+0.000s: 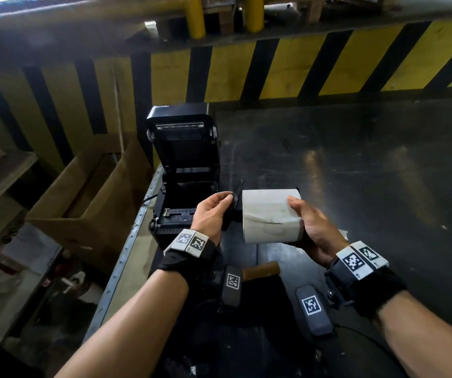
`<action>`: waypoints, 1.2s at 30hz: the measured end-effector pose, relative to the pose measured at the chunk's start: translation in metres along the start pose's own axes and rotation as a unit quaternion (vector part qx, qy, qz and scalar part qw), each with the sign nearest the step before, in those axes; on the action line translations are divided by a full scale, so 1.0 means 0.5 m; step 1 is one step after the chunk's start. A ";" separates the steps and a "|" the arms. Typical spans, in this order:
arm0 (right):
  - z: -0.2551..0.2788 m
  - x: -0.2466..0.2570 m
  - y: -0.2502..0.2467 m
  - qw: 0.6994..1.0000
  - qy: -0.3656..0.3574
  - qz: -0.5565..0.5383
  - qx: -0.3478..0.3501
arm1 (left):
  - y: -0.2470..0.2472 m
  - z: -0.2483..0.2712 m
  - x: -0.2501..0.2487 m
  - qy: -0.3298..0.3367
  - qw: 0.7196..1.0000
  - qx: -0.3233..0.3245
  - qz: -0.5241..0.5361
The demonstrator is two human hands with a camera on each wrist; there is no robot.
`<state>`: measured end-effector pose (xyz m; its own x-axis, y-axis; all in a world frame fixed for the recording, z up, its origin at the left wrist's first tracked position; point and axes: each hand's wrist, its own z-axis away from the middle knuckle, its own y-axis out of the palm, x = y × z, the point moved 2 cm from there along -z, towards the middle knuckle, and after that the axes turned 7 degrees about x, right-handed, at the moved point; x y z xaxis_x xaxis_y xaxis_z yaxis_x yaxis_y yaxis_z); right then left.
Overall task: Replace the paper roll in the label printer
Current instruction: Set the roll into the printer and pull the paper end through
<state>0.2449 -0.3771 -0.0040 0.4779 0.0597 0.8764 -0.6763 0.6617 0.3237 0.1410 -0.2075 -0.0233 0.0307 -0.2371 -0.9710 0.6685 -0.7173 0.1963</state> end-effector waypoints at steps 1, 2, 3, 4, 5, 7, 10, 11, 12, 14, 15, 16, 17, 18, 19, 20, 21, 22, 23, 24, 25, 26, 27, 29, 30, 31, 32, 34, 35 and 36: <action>-0.002 0.002 0.008 1.000 0.000 -0.008 -0.003 | 0.000 -0.002 -0.004 0.013 1.000 -0.001 -0.012; -0.003 0.005 0.016 1.000 -0.001 -0.016 -0.008 | -0.001 -0.003 -0.010 0.031 0.999 -0.003 -0.022; -0.005 0.008 0.025 1.000 -0.005 -0.022 -0.012 | -0.002 -0.003 -0.020 0.051 0.998 -0.007 -0.029; -0.007 0.011 0.032 0.999 -0.009 -0.026 -0.016 | -0.005 -0.004 -0.026 0.070 0.997 -0.011 -0.036; -0.007 0.014 0.041 0.999 -0.012 -0.028 -0.021 | -0.010 -0.004 -0.032 0.090 0.995 -0.013 -0.050; -0.006 0.019 0.061 0.999 -0.018 -0.030 -0.027 | -0.024 -0.005 -0.044 0.122 0.990 -0.012 -0.071; -0.004 0.028 0.093 0.998 -0.028 -0.038 -0.028 | -0.052 -0.013 -0.057 0.130 0.989 -0.008 -0.069; -0.005 0.031 0.104 0.998 -0.033 -0.042 -0.028 | -0.061 -0.015 -0.063 0.124 0.991 -0.008 -0.053; -0.004 0.036 0.116 0.998 -0.037 -0.047 -0.031 | -0.070 -0.017 -0.066 0.113 0.993 -0.007 -0.033; -0.005 0.045 0.138 0.997 -0.047 -0.054 -0.038 | -0.085 -0.019 -0.073 0.091 0.996 0.003 -0.002; -0.006 0.050 0.149 0.996 -0.053 -0.056 -0.040 | -0.090 -0.021 -0.079 0.083 0.996 0.015 0.006; -0.007 0.053 0.160 0.996 -0.058 -0.056 -0.041 | -0.095 -0.024 -0.082 0.082 0.996 0.025 0.012; -0.008 0.055 0.171 0.996 -0.063 -0.054 -0.042 | -0.099 -0.024 -0.090 0.085 0.996 0.031 0.017; -0.009 0.057 0.183 0.996 -0.067 -0.053 -0.041 | -0.104 -0.026 -0.097 0.091 0.995 0.032 0.022; -0.008 0.057 0.195 0.995 -0.071 -0.052 -0.041 | -0.109 -0.028 -0.106 0.097 0.995 0.030 0.020; -0.008 0.056 0.206 0.995 -0.075 -0.050 -0.044 | -0.115 -0.030 -0.114 0.107 0.994 0.027 0.015; -0.008 0.055 0.216 0.994 -0.081 -0.048 -0.050 | -0.122 -0.030 -0.122 0.119 0.993 0.025 0.007; -0.008 0.052 0.225 0.994 -0.086 -0.043 -0.056 | -0.129 -0.028 -0.130 0.133 0.991 0.023 -0.004; -0.008 0.049 0.232 0.993 -0.093 -0.039 -0.063 | -0.137 -0.029 -0.135 0.147 0.989 0.019 -0.022; -0.009 0.046 0.237 0.992 -0.098 -0.038 -0.070 | -0.144 -0.030 -0.137 0.160 0.986 0.013 -0.049; -0.010 0.044 0.242 0.991 -0.104 -0.038 -0.075 | -0.151 -0.033 -0.137 0.171 0.982 0.010 -0.077; -0.010 0.041 0.247 0.990 -0.109 -0.038 -0.078 | -0.158 -0.033 -0.137 0.172 0.980 0.013 -0.096; -0.010 0.039 0.251 0.990 -0.114 -0.037 -0.080 | -0.164 -0.034 -0.135 0.169 0.980 0.019 -0.102; -0.010 0.036 0.258 0.988 -0.124 -0.030 -0.092 | -0.176 -0.032 -0.135 0.165 0.979 0.035 -0.111; -0.011 0.035 0.260 0.986 -0.133 -0.023 -0.099 | -0.182 -0.029 -0.136 0.162 0.979 0.044 -0.114; -0.011 0.034 0.264 0.984 -0.141 -0.016 -0.106 | -0.189 -0.030 -0.132 0.155 0.980 0.057 -0.110; -0.010 0.034 0.269 0.983 -0.147 -0.009 -0.112 | -0.195 -0.027 -0.132 0.141 0.982 0.075 -0.097; -0.009 0.038 0.279 0.979 -0.164 0.008 -0.124 | -0.204 -0.027 -0.132 0.113 0.986 0.106 -0.061; -0.009 0.040 0.283 0.975 -0.175 0.019 -0.132 | -0.207 -0.029 -0.132 0.098 0.987 0.118 -0.051; -0.012 0.040 0.285 0.972 -0.188 0.030 -0.138 | -0.210 -0.027 -0.136 0.081 0.987 0.129 -0.051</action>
<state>0.1615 -0.2774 0.0574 0.1685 -0.1394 0.9758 -0.4947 0.8443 0.2060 0.0785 -0.1073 0.0203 0.1049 -0.0615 -0.9926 0.4640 -0.8798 0.1035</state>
